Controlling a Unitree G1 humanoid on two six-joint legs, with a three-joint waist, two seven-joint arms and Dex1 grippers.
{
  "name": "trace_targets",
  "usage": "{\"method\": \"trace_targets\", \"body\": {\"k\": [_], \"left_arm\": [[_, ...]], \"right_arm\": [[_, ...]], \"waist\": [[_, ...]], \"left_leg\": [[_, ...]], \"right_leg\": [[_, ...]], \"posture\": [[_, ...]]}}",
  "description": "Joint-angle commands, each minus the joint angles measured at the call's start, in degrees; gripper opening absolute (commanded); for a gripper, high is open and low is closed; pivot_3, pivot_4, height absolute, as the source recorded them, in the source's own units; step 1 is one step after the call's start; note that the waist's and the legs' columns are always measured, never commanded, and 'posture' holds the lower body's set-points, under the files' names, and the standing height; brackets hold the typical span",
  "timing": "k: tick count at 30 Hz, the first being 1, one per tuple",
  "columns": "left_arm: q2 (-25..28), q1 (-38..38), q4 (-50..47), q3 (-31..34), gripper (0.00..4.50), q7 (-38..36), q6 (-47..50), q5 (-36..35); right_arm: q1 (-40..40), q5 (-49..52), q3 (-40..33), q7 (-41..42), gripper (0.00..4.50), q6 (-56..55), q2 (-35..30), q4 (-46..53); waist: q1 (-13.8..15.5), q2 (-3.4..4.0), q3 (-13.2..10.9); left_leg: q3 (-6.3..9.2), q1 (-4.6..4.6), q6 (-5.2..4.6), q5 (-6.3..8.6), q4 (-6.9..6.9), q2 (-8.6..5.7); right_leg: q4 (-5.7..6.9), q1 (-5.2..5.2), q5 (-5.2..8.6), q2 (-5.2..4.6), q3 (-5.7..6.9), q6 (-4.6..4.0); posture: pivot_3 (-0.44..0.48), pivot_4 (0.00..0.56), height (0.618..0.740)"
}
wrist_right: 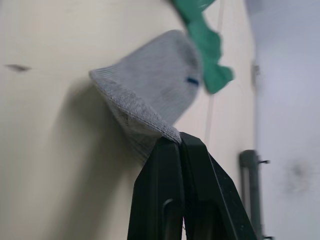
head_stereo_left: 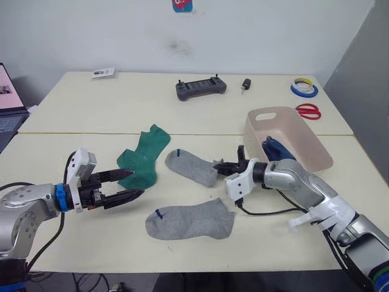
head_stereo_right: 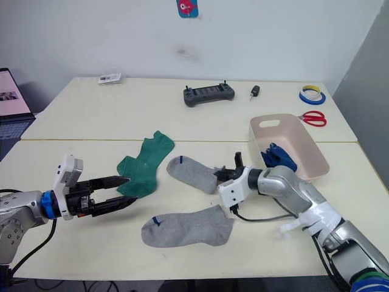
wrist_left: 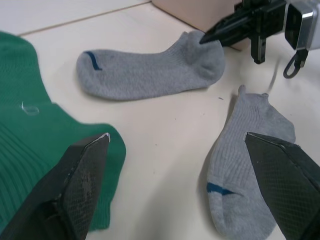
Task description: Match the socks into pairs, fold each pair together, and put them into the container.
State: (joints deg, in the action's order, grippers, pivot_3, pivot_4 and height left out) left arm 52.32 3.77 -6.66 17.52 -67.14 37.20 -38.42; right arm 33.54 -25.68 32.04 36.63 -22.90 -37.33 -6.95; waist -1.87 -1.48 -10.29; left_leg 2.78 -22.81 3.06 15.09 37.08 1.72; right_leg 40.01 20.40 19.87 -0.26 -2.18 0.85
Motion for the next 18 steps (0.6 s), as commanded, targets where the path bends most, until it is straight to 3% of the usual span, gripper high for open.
{"method": "trace_targets", "body": {"k": [1, 4, 11, 18], "left_arm": [[-0.9, 4.03, -1.61, -0.81, 4.5, 2.03, 2.98, -2.24], [-2.26, 7.24, -1.68, -2.67, 4.5, 3.5, 4.3, -2.17], [-4.41, 13.85, 0.66, -6.35, 4.5, 5.85, 4.58, -0.09], [-7.73, 23.56, 8.59, -13.99, 4.5, 11.45, 0.39, 9.83]], "right_arm": [[-1.41, 1.53, -3.17, 2.7, 0.02, 3.14, -0.22, 3.58], [-2.5, 1.67, -4.73, 3.6, 0.66, 5.23, 0.02, 5.19], [-4.8, 2.7, -8.4, 8.07, 3.09, 9.28, -1.84, 12.98], [-10.43, 7.47, -12.81, 12.2, 3.09, 15.03, -3.45, 23.66]], "waist": [[0.23, 0.0, -0.01], [0.19, 0.0, 0.0], [0.08, 0.01, -0.01], [0.39, 0.0, 0.0]], "left_leg": [[0.03, -0.03, 0.0, 0.0, 0.01, -0.01], [0.03, -0.05, 0.0, 0.0, 0.04, -0.02], [0.04, -0.03, 0.01, -0.01, 0.02, 0.01], [0.06, -0.04, 0.01, -0.01, 0.07, -0.04]], "right_leg": [[-0.01, 0.0, 0.0, 0.0, 0.04, 0.0], [-0.01, 0.0, 0.0, -0.01, 0.04, 0.0], [0.0, 0.03, 0.0, 0.04, 0.01, 0.0], [-0.04, -0.05, 0.0, 0.02, 0.06, 0.0]], "posture": [[0.0, 0.15, 0.74], [0.0, 0.15, 0.74], [0.0, 0.15, 0.74], [0.0, 0.15, 0.74]]}}
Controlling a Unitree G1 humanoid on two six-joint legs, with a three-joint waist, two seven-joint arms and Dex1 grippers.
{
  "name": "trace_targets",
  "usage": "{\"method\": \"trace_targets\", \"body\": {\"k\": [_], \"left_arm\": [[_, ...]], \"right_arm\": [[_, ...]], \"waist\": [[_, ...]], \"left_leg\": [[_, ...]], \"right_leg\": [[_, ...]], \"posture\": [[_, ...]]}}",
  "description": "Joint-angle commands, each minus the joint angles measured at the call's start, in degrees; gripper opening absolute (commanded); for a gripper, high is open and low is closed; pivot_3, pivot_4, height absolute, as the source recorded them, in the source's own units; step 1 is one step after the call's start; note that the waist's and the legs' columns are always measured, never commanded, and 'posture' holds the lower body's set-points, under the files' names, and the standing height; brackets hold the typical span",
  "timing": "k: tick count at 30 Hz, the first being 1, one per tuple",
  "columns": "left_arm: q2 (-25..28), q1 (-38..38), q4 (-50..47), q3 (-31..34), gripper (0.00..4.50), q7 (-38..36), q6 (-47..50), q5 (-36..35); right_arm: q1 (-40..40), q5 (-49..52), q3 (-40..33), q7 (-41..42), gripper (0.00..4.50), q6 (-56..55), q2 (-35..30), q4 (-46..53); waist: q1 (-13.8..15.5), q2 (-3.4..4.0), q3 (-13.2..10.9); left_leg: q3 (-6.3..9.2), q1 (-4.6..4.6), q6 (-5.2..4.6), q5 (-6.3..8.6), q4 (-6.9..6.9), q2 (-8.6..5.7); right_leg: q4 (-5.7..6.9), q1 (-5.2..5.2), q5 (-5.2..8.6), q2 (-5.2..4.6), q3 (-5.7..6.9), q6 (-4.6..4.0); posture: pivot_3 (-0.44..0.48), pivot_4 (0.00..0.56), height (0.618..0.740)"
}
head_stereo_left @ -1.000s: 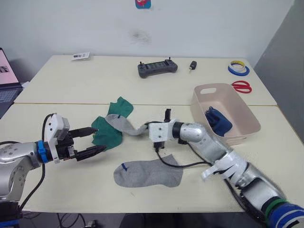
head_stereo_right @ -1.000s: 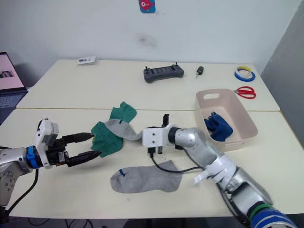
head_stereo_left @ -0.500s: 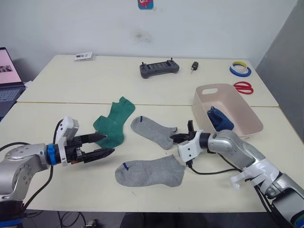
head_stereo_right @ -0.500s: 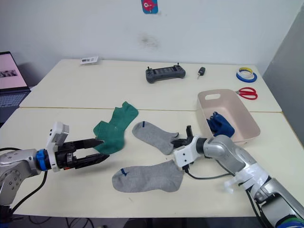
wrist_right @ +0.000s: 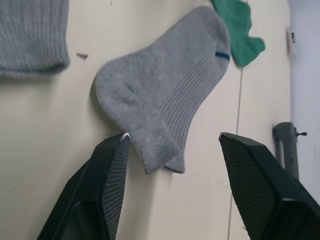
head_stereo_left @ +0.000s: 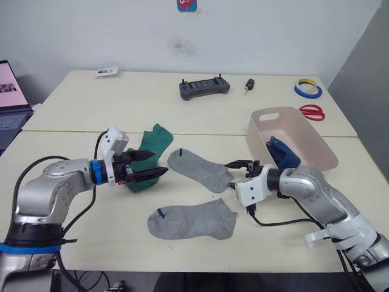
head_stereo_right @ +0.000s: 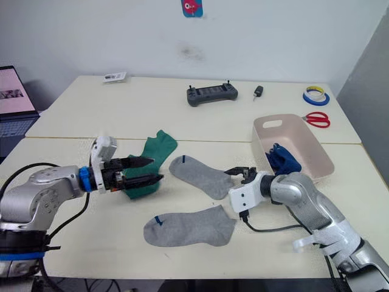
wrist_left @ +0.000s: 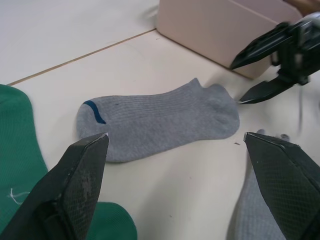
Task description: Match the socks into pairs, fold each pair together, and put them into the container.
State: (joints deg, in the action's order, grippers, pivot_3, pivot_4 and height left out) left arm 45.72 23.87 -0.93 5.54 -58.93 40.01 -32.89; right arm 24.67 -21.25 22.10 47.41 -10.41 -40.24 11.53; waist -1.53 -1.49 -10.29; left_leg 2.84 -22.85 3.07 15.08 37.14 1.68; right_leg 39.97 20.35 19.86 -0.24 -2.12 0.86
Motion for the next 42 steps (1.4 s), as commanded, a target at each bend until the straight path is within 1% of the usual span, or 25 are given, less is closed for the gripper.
{"method": "trace_targets", "body": {"k": [1, 3, 6, 8, 11, 14, 17, 19, 23, 25, 27, 32, 41, 42], "left_arm": [[-1.77, 4.92, 4.58, -3.24, 4.5, 5.16, -3.07, 6.63], [-3.99, 7.88, 8.36, -4.69, 4.5, 7.99, -3.61, 9.38], [-6.61, 11.21, 12.82, -6.88, 4.5, 9.28, -3.67, 12.04], [-8.77, 13.42, 16.61, -8.17, 4.5, 9.48, -3.17, 13.23], [-10.68, 15.6, 21.22, -10.83, 4.5, 7.73, -4.58, 15.49], [-12.29, 17.95, 26.93, -11.93, 3.98, 7.9, -6.21, 17.9], [-12.63, 19.31, 31.48, -12.57, 3.06, 7.36, -8.65, 20.18], [-12.98, 19.85, 33.2, -12.18, 2.45, 6.92, -9.07, 20.49], [-13.15, 19.59, 32.86, -11.2, 1.22, 5.54, -7.77, 19.76], [-12.73, 18.75, 31.42, -10.74, 0.61, 5.06, -7.13, 19.36], [-12.42, 17.63, 29.44, -10.14, 0.02, 4.9, -6.0, 18.86], [-12.38, 14.87, 25.47, -9.02, 0.01, 5.4, -4.06, 18.23], [-13.01, 13.56, 23.5, -8.41, 0.01, 6.69, -3.49, 18.22], [-13.03, 13.37, 23.35, -8.31, 0.0, 6.84, -3.5, 18.19]], "right_arm": [[-2.63, 4.79, -3.75, 1.94, 3.09, 4.42, -0.16, 6.72], [-4.39, 7.69, -5.73, 1.92, 3.09, 8.46, 1.06, 9.58], [-6.39, 13.14, -8.78, 1.17, 3.09, 15.81, 4.11, 13.31], [-7.07, 15.27, -10.05, 0.42, 3.09, 20.73, 6.17, 15.61], [-7.59, 16.46, -10.05, -0.95, 3.09, 26.64, 8.6, 19.03], [-8.45, 17.11, -9.01, -2.25, 3.11, 31.46, 10.45, 22.05], [-9.09, 17.22, -8.24, -3.87, 3.11, 35.37, 12.14, 24.07], [-9.43, 17.12, -8.06, -5.54, 3.11, 38.4, 13.42, 24.93], [-10.18, 16.64, -7.41, -9.85, 3.11, 48.86, 16.79, 25.92], [-10.56, 17.54, -7.58, -12.67, 3.11, 55.3, 20.27, 25.84], [-10.71, 17.69, -8.04, -16.26, 3.11, 58.56, 24.14, 24.74], [-9.46, 18.28, -9.69, -22.77, 3.11, 61.49, 30.95, 18.08], [-8.71, 20.38, -12.8, -28.02, 3.11, 60.62, 34.92, 11.32], [-8.7, 20.69, -12.88, -28.01, 2.92, 60.63, 34.98, 11.05]], "waist": [[0.07, 0.0, 0.0], [0.03, -0.01, 0.0], [-0.19, -0.02, 0.01], [-0.26, -0.02, 0.01], [-0.29, -0.01, 0.01], [-0.18, -0.02, 0.01], [-0.18, -0.02, 0.01], [-0.17, -0.02, 0.02], [-0.17, -0.02, 0.02], [-0.2, -0.03, 0.03], [-0.26, -0.02, 0.03], [-0.27, -0.03, 0.04], [-0.3, -0.03, 0.04], [-0.29, -0.03, 0.04]], "left_leg": [[0.0, 0.0, 0.0, 0.0, 0.02, 0.0], [0.01, 0.0, 0.0, 0.0, 0.03, -0.01], [0.02, -0.01, 0.01, 0.0, 0.07, 0.0], [0.02, 0.0, 0.13, -0.07, 0.07, -0.01], [0.03, 0.01, 0.19, -0.11, 0.07, 0.0], [0.04, -0.01, 0.22, -0.13, 0.07, -0.01], [0.04, -0.01, 0.23, -0.13, 0.07, -0.03], [0.04, -0.01, 0.23, -0.13, 0.07, -0.03], [0.04, 0.0, 0.24, -0.14, 0.07, -0.03], [0.05, -0.01, 0.26, -0.15, 0.07, -0.02], [0.05, -0.01, 0.3, -0.17, 0.05, -0.01], [0.05, -0.01, 0.4, -0.23, 0.02, -0.02], [0.03, -0.01, 0.39, -0.23, 0.0, -0.04], [0.03, -0.01, 0.39, -0.22, 0.0, -0.04]], "right_leg": [[0.0, -0.01, 0.0, 0.0, 0.01, 0.0], [0.0, -0.03, 0.0, 0.0, 0.01, 0.0], [0.01, -0.04, 0.0, 0.01, 0.01, 0.0], [0.04, -0.02, 0.0, 0.01, -0.01, 0.0], [0.03, -0.02, 0.0, 0.03, 0.01, 0.0], [0.03, 0.0, 0.0, 0.04, 0.01, 0.0], [0.03, 0.0, 0.0, 0.03, 0.01, 0.0], [0.03, -0.01, 0.0, 0.03, 0.01, 0.01], [0.04, 0.0, 0.0, 0.02, 0.0, 0.01], [0.04, 0.0, 0.0, 0.01, 0.01, 0.01], [0.05, 0.02, 0.0, 0.01, 0.0, 0.01], [0.07, 0.05, 0.0, 0.0, -0.02, 0.01], [0.09, 0.07, 0.0, 0.0, -0.02, 0.0], [0.1, 0.07, 0.0, 0.0, -0.02, 0.0]], "posture": [[0.0, 0.15, 0.74], [0.0, 0.15, 0.74], [0.0, 0.15, 0.74], [0.0, 0.15, 0.74], [0.0, 0.15, 0.74], [0.0, 0.15, 0.74], [0.0, 0.15, 0.74], [0.0, 0.15, 0.74], [0.0, 0.15, 0.74], [0.0, 0.15, 0.74], [0.0, 0.15, 0.74], [0.0, 0.15, 0.74], [0.0, 0.15, 0.74], [0.0, 0.15, 0.74]]}}
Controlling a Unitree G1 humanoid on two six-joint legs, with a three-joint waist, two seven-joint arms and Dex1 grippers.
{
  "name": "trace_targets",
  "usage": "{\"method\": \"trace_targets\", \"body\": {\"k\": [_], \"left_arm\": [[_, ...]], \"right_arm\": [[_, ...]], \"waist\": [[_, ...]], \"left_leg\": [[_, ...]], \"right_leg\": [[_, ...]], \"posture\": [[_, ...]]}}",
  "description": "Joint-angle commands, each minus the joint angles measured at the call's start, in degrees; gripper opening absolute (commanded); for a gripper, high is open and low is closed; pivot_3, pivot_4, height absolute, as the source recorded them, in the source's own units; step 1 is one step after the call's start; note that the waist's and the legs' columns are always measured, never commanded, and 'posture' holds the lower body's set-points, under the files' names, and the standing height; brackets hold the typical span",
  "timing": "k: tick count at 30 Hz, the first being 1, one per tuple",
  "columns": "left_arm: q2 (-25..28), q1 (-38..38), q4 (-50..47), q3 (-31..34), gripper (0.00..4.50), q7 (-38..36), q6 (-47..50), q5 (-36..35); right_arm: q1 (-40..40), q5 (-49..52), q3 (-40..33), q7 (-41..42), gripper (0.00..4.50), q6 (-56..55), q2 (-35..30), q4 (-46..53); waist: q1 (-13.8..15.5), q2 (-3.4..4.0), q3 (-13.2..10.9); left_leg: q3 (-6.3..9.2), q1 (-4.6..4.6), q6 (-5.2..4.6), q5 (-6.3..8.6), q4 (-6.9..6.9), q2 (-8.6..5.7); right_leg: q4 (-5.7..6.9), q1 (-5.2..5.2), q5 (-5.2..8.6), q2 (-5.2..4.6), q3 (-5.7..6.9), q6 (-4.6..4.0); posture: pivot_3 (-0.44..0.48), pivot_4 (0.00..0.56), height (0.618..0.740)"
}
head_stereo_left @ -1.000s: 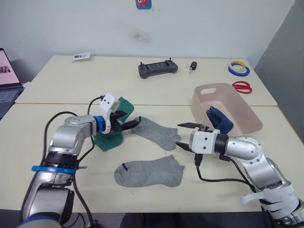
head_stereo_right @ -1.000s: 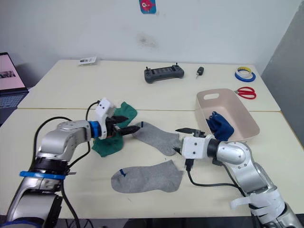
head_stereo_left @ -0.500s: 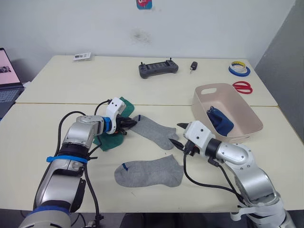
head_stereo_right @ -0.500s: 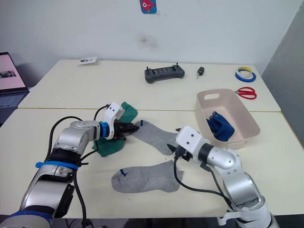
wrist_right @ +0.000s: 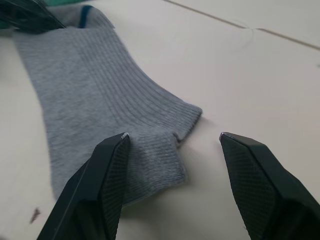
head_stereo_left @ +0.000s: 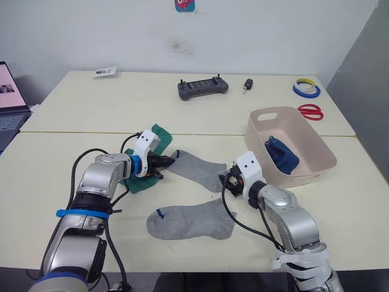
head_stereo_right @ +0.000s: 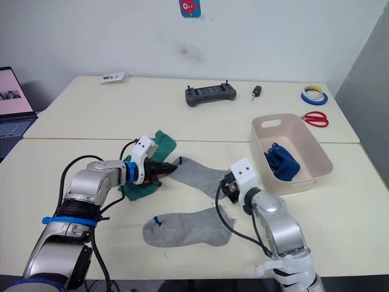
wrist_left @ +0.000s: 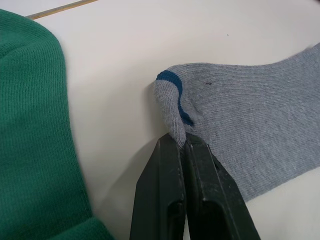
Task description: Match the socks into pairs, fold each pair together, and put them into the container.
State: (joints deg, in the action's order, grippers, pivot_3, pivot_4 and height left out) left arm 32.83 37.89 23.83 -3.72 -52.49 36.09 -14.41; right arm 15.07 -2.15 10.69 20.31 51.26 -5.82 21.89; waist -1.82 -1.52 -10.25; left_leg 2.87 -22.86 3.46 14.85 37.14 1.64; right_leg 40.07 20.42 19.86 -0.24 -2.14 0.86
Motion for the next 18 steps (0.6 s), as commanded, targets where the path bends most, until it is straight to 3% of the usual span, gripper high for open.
{"method": "trace_targets", "body": {"k": [1, 3, 9, 14, 18], "left_arm": [[-0.19, -0.8, -1.52, 1.07, 0.0, 0.55, 0.41, -0.31], [-0.34, -1.09, -1.75, 1.33, 0.0, 0.97, 0.4, -0.37], [-0.5, -2.72, -4.47, 3.38, 0.0, 2.08, 1.06, -1.77], [-0.03, -5.13, -10.07, 8.34, 0.0, 2.07, 2.59, -6.34], [2.15, -8.88, -19.91, 15.4, 0.0, -1.09, 9.95, -16.26]], "right_arm": [[0.94, 1.89, -1.41, -0.86, 2.7, -1.06, 0.57, 0.51], [0.94, 2.61, -1.04, -0.76, 2.18, -0.93, 0.57, 0.29], [0.85, 4.61, 0.55, 0.15, 0.06, -1.22, 0.46, 0.87], [1.44, 6.06, 0.83, 1.41, 0.06, -4.93, -0.68, 2.54], [1.88, 9.9, 0.3, 5.04, 0.06, -7.17, -2.34, 7.18]], "waist": [[0.0, 0.0, 0.0], [0.0, 0.0, 0.0], [-0.1, 0.0, 0.0], [-0.16, 0.0, 0.0], [-0.19, 0.0, 0.0]], "left_leg": [[0.0, 0.0, 0.0, 0.0, 0.0, 0.0], [0.0, 0.0, 0.0, 0.0, 0.0, 0.0], [0.0, 0.0, -0.01, 0.01, -0.01, 0.01], [-0.01, -0.01, -0.01, 0.01, -0.04, 0.03], [0.0, -0.05, -0.01, 0.01, -0.04, 0.04]], "right_leg": [[0.0, 0.0, 0.0, 0.0, 0.0, 0.0], [0.0, 0.01, 0.0, 0.0, 0.0, 0.0], [0.01, 0.01, 0.0, 0.01, 0.0, 0.0], [0.03, 0.07, 0.0, 0.02, -0.02, 0.0], [0.02, 0.08, 0.0, 0.01, -0.01, 0.0]], "posture": [[0.0, 0.15, 0.74], [0.0, 0.15, 0.74], [0.0, 0.15, 0.74], [0.0, 0.15, 0.74], [0.0, 0.15, 0.74]]}}
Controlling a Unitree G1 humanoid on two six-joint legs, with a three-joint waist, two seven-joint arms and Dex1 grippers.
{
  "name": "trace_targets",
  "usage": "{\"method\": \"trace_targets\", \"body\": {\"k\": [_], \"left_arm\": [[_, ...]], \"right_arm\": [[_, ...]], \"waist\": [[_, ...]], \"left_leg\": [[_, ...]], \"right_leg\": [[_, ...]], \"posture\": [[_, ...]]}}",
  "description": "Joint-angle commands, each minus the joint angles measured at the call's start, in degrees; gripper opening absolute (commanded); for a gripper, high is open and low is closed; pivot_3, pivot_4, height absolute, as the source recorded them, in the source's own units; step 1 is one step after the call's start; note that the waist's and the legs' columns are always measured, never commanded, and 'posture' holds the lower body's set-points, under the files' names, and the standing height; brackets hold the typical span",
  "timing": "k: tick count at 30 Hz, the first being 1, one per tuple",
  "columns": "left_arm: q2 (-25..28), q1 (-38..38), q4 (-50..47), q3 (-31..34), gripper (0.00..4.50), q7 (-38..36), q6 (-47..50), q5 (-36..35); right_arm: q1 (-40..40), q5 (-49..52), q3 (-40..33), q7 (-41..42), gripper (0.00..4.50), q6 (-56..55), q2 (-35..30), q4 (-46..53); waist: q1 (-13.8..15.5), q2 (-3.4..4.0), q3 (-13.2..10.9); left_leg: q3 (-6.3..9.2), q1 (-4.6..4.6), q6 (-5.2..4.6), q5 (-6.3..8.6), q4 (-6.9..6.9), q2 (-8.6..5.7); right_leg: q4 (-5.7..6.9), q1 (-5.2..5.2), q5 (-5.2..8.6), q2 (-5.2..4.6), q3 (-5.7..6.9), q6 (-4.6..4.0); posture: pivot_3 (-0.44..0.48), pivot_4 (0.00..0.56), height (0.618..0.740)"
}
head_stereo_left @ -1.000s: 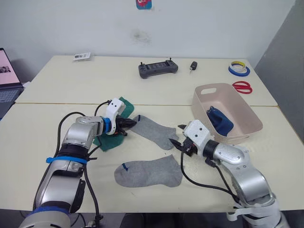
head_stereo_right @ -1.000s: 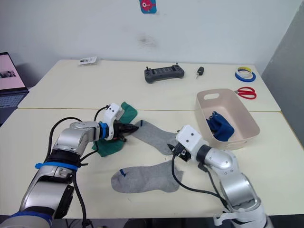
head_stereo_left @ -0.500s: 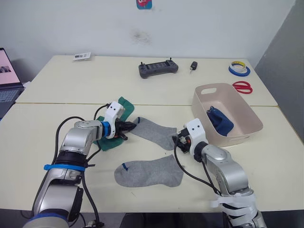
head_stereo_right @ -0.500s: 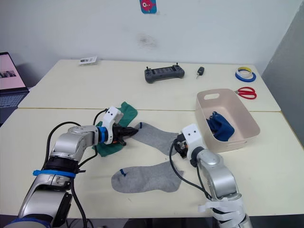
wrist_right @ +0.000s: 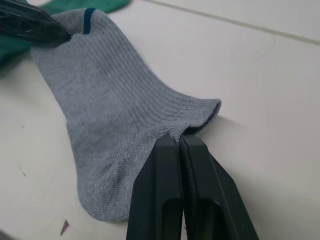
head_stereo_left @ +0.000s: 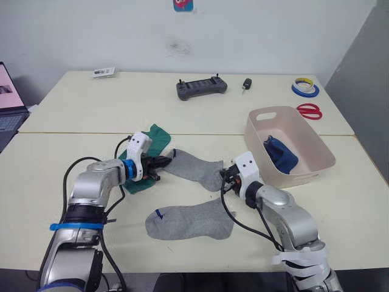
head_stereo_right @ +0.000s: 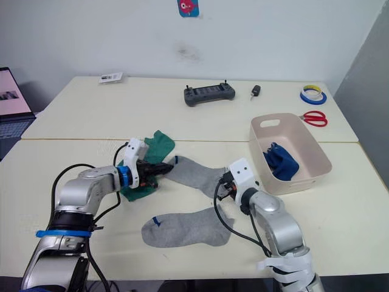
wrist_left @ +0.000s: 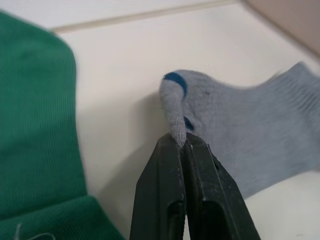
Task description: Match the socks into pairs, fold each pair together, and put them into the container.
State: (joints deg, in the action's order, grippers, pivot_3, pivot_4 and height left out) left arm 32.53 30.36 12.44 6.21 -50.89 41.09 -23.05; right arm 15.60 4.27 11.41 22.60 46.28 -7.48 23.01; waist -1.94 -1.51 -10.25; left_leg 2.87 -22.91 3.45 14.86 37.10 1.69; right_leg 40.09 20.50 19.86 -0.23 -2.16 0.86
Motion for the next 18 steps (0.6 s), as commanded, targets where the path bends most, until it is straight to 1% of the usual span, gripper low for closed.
{"method": "trace_targets", "body": {"k": [1, 4, 6, 7, 10, 12, 14, 16, 18], "left_arm": [[3.55, -2.54, -11.37, 7.2, 0.0, -3.42, 7.87, -10.56], [6.41, -6.46, -19.46, 13.54, 0.0, -2.43, 18.3, -20.04], [8.3, -10.75, -24.94, 17.49, 0.0, -1.65, 24.49, -26.0], [8.8, -12.25, -26.68, 18.69, 0.0, -1.08, 26.23, -27.85], [8.46, -21.59, -33.05, 24.03, 0.0, 1.49, 30.16, -32.97], [7.39, -27.21, -35.83, 26.37, 0.0, 3.37, 31.25, -34.96], [6.25, -33.61, -38.72, 27.21, 0.0, 4.58, 30.97, -36.06], [4.13, -39.55, -40.97, 26.49, 0.0, 5.75, 28.16, -34.81], [1.93, -43.68, -42.22, 24.71, 0.0, 7.0, 24.37, -32.5]], "right_arm": [[1.37, 4.77, -0.82, 3.77, 0.06, -2.02, -1.29, 7.64], [0.44, 11.16, -2.61, 8.29, 0.06, -0.02, -3.8, 13.68], [-1.04, 15.94, -4.26, 10.52, 0.06, 2.66, -5.88, 18.12], [-1.5, 17.49, -4.76, 10.9, 0.06, 3.55, -6.72, 19.4], [-4.63, 24.36, -6.74, 13.06, 0.06, 8.64, -10.57, 24.47], [-6.67, 27.48, -7.27, 13.67, 0.06, 11.21, -12.92, 26.5], [-8.85, 29.7, -7.36, 13.33, 0.06, 13.24, -15.24, 27.48], [-10.91, 28.36, -5.78, 12.59, 0.06, 12.31, -17.96, 27.09], [-12.01, 26.29, -4.19, 11.92, 0.06, 10.24, -20.15, 25.98]], "waist": [[-0.14, 0.0, 0.0], [-0.3, 0.0, 0.0], [-0.31, 0.0, 0.0], [-0.32, 0.0, 0.0], [-0.21, 0.0, 0.0], [-0.14, 0.01, 0.0], [-0.06, -0.01, 0.0], [0.06, 0.0, 0.01], [0.11, -0.02, 0.01]], "left_leg": [[0.0, 0.0, 0.0, 0.0, -0.01, 0.01], [0.04, 0.02, -0.01, 0.01, -0.04, 0.03], [0.04, 0.05, -0.19, 0.11, -0.05, 0.02], [0.05, 0.04, -0.21, 0.12, -0.05, 0.03], [0.06, 0.11, -0.22, 0.12, -0.05, 0.03], [0.05, 0.16, -0.22, 0.13, -0.05, 0.03], [0.06, 0.18, -0.23, 0.13, -0.07, 0.04], [0.07, 0.19, -0.23, 0.13, -0.08, 0.04], [0.03, 0.24, -0.23, 0.13, -0.09, 0.0]], "right_leg": [[0.0, 0.0, 0.0, 0.0, 0.0, 0.0], [-0.01, -0.02, 0.0, 0.01, 0.01, 0.0], [-0.04, -0.06, 0.0, -0.01, 0.02, 0.01], [-0.06, -0.07, 0.0, -0.01, 0.01, 0.01], [-0.08, -0.15, 0.0, -0.03, 0.01, 0.01], [-0.09, -0.2, 0.01, -0.06, 0.0, 0.01], [-0.12, -0.2, 0.01, -0.06, 0.0, 0.0], [-0.12, -0.21, 0.01, -0.06, 0.01, 0.0], [-0.14, -0.27, 0.02, -0.09, -0.02, 0.01]], "posture": [[0.0, 0.15, 0.74], [0.0, 0.15, 0.74], [0.0, 0.15, 0.74], [0.0, 0.15, 0.74], [0.0, 0.15, 0.74], [0.0, 0.15, 0.74], [0.0, 0.15, 0.74], [0.0, 0.15, 0.74], [0.0, 0.15, 0.74]]}}
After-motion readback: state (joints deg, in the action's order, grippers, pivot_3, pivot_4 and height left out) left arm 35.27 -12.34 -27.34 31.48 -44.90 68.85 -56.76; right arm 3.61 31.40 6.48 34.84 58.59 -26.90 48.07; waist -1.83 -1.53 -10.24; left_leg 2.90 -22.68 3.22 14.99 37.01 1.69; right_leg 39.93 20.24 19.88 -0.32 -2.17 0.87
